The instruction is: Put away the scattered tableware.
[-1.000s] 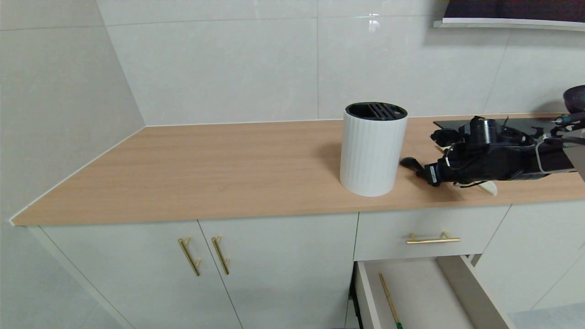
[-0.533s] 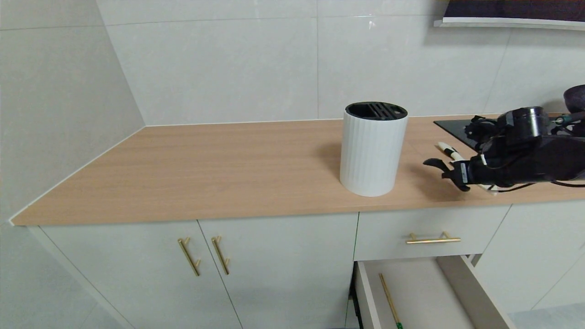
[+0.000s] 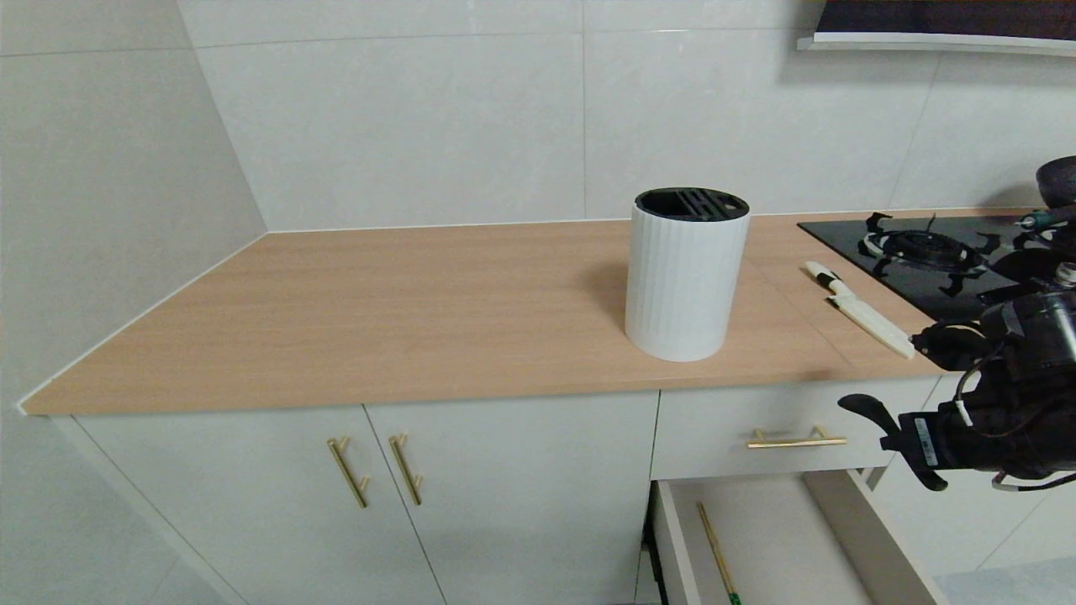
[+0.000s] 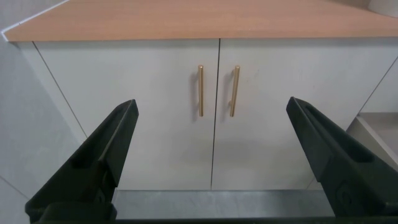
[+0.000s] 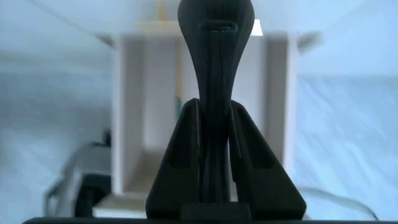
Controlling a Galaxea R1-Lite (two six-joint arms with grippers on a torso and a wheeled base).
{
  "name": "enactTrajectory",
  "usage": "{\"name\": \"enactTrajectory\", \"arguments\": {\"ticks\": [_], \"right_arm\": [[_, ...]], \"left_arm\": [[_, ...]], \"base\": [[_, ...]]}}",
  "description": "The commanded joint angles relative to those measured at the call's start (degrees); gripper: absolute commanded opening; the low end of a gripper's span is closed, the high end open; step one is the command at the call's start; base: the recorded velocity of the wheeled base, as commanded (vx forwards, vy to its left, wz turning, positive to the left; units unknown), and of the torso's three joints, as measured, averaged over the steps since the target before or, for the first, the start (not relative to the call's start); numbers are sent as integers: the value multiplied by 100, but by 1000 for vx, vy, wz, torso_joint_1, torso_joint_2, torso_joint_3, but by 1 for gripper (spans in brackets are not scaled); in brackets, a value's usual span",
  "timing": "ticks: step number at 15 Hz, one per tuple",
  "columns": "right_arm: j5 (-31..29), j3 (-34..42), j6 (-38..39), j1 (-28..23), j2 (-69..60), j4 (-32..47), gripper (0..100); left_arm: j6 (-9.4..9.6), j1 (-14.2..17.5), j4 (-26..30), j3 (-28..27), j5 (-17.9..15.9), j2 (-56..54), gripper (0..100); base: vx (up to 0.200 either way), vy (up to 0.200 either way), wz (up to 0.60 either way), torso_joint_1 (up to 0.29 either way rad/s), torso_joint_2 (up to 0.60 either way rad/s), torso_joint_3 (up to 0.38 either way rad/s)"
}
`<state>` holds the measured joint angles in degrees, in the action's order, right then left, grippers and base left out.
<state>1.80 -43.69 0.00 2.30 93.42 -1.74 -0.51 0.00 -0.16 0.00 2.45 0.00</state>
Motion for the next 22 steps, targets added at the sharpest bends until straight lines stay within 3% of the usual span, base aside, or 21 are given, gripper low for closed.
{"name": "enactTrajectory", "arguments": {"ticks": [1, 9, 22], "right_arm": [[-198, 353, 9, 227, -227, -10, 0], [-198, 476, -26, 367, 221, -10, 0], [-198, 484, -26, 446, 652, -81, 0]], "left_arm": [[-2, 0, -2, 0, 1, 0, 100], [-2, 0, -2, 0, 1, 0, 100], [-2, 0, -2, 0, 10, 0, 100]], "base": [[0, 0, 0, 0, 0, 0], [0, 0, 0, -9, 20, 14], [0, 0, 0, -145, 450, 301]]}}
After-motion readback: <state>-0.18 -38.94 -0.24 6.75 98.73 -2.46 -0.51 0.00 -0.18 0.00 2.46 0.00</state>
